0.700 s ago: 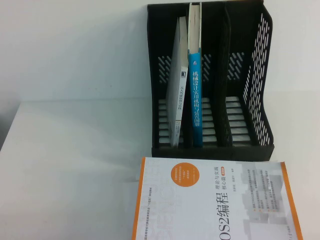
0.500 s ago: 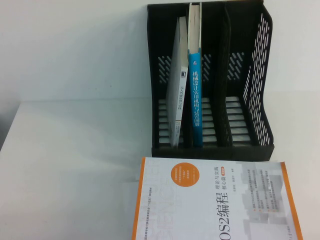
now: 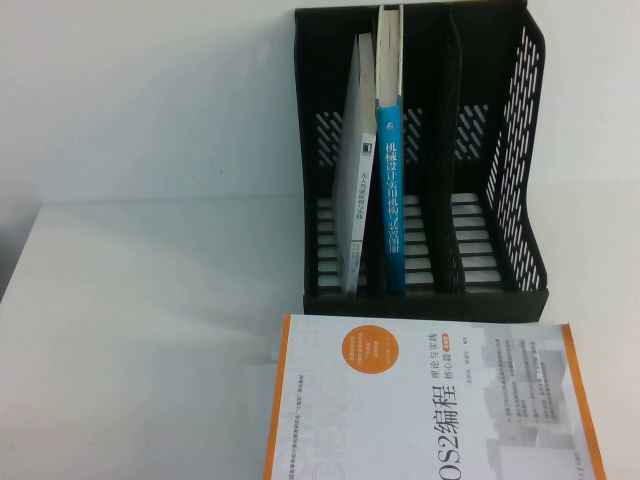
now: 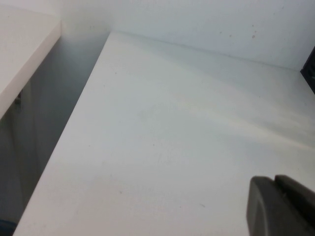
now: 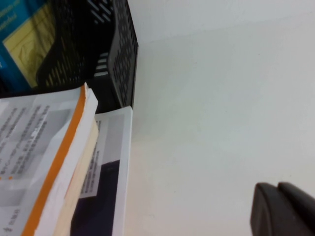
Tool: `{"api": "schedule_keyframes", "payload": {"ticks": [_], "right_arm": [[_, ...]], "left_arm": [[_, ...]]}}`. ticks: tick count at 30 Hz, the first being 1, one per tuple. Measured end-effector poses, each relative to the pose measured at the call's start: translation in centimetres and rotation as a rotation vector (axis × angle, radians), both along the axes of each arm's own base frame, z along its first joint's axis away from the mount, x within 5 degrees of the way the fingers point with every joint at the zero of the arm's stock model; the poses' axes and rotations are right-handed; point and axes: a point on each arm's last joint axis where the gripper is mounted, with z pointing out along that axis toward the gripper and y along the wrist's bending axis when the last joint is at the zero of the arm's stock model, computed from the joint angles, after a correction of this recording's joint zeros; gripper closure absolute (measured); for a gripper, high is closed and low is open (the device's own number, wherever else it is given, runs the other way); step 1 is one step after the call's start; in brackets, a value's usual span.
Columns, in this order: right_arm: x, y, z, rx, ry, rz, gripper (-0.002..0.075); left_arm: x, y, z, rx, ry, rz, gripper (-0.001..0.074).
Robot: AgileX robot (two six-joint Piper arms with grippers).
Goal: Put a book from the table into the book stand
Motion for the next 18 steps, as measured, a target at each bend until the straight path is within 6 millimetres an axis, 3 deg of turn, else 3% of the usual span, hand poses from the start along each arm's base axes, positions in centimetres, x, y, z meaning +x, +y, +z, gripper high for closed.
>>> {"api": "schedule_keyframes", "payload": {"ticks": [11,18], "right_arm": [[0.0,0.0,0.0,0.009,-0.006,-0.001,0.0729],[0.4,0.1,1.0,0.135,-0.135,-0.029,0.0729]], "left_arm": [[0.1,-0.1,0.2,-0.029,-0.040,-0.005,0.0738],[0.3,-0.3,2.1,-0.182,-0.249,-0.011,0.0738]]}}
